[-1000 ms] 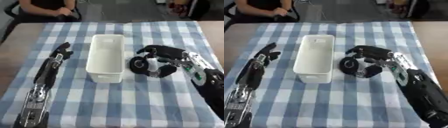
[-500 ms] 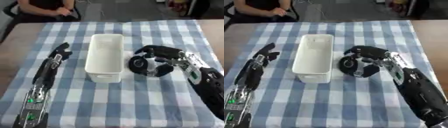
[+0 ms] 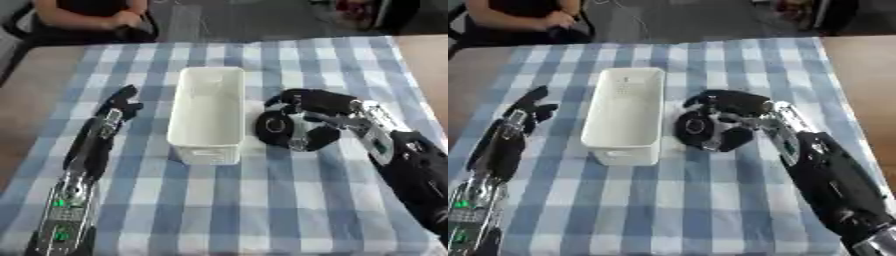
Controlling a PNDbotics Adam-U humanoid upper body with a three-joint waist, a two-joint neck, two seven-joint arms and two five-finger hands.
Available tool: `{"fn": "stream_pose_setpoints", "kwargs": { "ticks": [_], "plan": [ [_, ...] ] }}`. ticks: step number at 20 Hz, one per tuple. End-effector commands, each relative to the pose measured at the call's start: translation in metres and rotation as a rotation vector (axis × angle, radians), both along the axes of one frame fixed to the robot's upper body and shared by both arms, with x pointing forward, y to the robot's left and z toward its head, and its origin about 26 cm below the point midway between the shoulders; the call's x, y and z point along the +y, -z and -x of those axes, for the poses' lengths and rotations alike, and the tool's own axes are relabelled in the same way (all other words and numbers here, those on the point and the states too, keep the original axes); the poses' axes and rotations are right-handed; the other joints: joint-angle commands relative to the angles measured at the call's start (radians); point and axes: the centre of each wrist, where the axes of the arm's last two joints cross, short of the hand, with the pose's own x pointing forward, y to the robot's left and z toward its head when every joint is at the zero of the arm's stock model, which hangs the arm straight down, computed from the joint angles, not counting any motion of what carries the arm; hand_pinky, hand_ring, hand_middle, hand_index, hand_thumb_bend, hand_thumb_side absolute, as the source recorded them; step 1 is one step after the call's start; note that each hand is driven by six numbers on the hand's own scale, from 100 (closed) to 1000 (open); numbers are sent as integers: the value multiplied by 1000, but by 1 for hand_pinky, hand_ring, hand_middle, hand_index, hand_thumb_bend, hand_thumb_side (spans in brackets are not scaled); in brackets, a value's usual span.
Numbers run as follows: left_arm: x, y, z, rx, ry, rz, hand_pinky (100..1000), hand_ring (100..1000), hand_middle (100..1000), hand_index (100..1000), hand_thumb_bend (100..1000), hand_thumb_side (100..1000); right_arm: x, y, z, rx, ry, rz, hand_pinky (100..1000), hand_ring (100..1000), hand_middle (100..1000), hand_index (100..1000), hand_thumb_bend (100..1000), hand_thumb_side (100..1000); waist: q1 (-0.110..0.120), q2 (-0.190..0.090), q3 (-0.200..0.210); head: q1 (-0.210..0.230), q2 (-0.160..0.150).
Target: Pick up objects on the table and place them in the box.
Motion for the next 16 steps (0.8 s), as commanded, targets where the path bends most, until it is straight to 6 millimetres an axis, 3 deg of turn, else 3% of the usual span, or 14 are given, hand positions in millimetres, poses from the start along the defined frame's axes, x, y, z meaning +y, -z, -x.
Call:
{"fn": "stream_pose_setpoints", "kwargs": {
  "ticks": [1, 16],
  "plan": [
    [-2, -7, -3, -25, 13, 3, 902, 829, 1000, 918, 100, 1000, -1, -12, -6, -33, 4, 4, 1000, 947, 926, 735, 324, 792, 1, -8, 3, -8, -3],
    [-4, -8, -3, -28, 19, 7, 903, 829, 1000, 916, 100, 1000, -2, 10, -8, -7, 18, 49, 1000, 941, 923, 723, 311, 774, 3, -6, 8, -6, -2]
  ]
}}
